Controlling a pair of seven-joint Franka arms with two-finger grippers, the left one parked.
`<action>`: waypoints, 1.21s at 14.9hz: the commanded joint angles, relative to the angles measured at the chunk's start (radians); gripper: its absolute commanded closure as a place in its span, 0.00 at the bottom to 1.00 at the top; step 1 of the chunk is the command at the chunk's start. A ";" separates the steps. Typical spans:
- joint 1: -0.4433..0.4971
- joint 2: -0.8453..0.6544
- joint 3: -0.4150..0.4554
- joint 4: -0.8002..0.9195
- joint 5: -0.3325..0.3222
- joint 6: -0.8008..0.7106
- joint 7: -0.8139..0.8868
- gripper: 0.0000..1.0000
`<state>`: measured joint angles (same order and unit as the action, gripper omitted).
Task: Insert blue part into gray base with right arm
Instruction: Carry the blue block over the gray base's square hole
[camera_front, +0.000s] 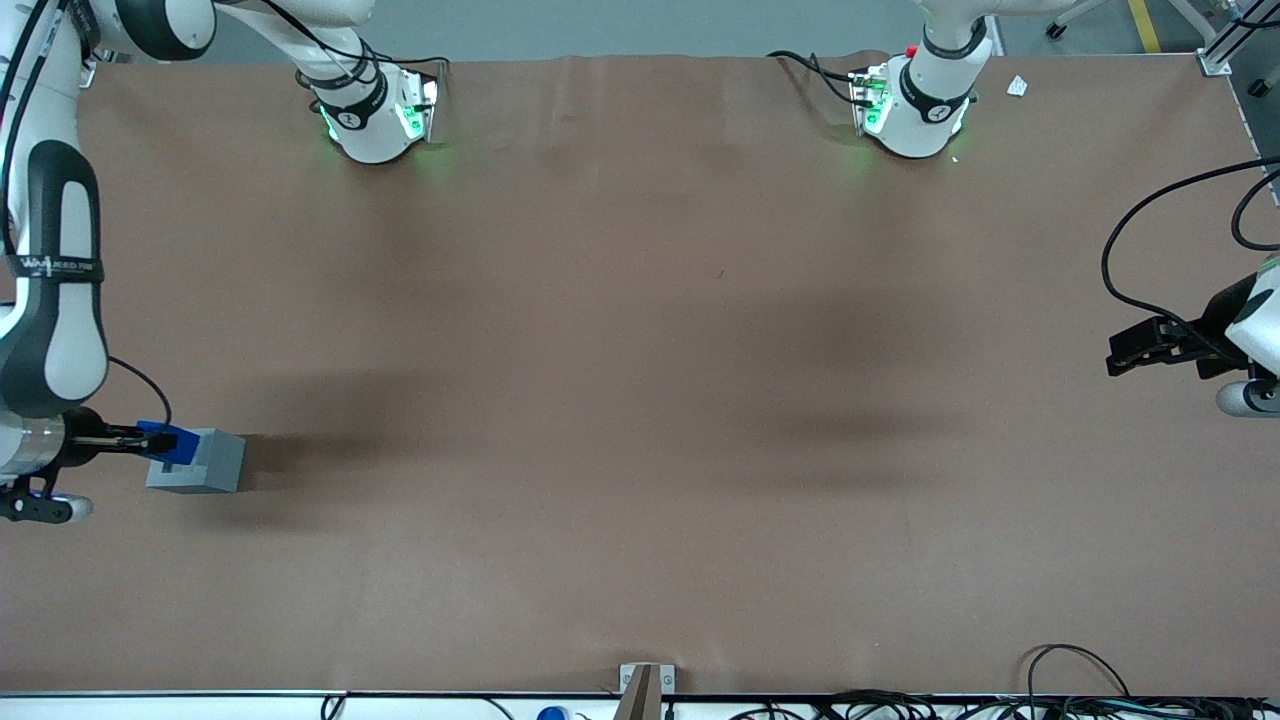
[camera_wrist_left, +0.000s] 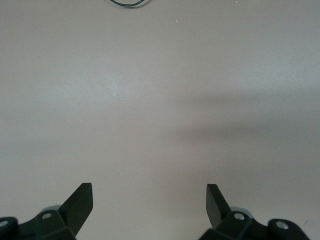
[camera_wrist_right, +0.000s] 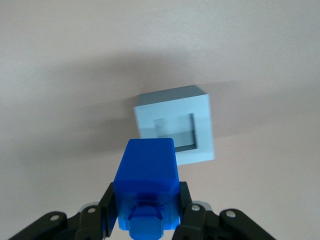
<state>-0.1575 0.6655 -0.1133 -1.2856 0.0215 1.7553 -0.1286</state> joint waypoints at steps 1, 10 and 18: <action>-0.036 0.054 0.015 0.061 -0.008 -0.014 -0.057 0.96; -0.051 0.106 0.017 0.095 -0.006 -0.008 -0.123 0.96; -0.045 0.111 0.017 0.095 -0.006 -0.004 -0.126 0.96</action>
<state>-0.1907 0.7647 -0.1108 -1.2142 0.0215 1.7566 -0.2433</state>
